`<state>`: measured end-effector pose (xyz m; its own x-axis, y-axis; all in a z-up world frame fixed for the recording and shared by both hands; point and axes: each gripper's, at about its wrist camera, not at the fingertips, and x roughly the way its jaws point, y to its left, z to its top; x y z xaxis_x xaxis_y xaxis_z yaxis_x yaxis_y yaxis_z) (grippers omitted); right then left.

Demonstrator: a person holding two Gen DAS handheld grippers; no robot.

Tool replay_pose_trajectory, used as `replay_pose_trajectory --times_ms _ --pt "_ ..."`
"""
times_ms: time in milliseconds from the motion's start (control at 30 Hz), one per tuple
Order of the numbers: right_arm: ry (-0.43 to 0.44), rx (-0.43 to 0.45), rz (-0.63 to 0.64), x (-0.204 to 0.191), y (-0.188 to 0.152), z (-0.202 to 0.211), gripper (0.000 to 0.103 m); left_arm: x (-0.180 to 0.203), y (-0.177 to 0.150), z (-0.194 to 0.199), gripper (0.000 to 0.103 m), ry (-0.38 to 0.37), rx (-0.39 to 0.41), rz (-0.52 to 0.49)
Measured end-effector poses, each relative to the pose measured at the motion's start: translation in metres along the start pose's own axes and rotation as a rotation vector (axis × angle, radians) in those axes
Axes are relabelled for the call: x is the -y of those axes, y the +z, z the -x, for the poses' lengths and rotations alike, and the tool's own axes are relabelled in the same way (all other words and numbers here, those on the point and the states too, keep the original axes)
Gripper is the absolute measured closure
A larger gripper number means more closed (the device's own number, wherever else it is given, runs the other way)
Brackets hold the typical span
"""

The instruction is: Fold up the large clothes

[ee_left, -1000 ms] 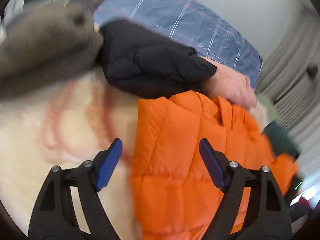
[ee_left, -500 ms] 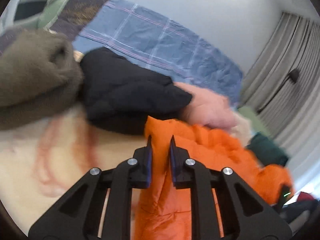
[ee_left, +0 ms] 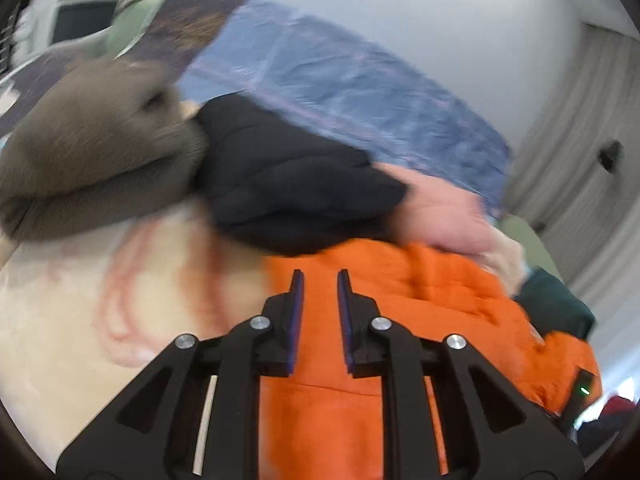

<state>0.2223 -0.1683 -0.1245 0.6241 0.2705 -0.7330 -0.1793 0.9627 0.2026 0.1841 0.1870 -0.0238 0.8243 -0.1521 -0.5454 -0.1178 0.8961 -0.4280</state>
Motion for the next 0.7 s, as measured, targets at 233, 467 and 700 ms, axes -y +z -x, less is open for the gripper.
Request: replay_pose_trajectory --times_ms 233,467,700 --pt "0.005 0.0 -0.003 0.001 0.0 0.0 0.084 0.087 -0.038 -0.041 0.056 -0.134 -0.159 -0.143" --pt "0.019 0.0 -0.014 0.003 -0.001 -0.001 0.083 0.118 -0.101 -0.104 0.037 -0.012 -0.26 -0.366" --pt "0.102 0.015 -0.072 0.015 -0.001 0.008 0.077 0.114 -0.107 -0.103 0.036 -0.026 -0.246 -0.35"
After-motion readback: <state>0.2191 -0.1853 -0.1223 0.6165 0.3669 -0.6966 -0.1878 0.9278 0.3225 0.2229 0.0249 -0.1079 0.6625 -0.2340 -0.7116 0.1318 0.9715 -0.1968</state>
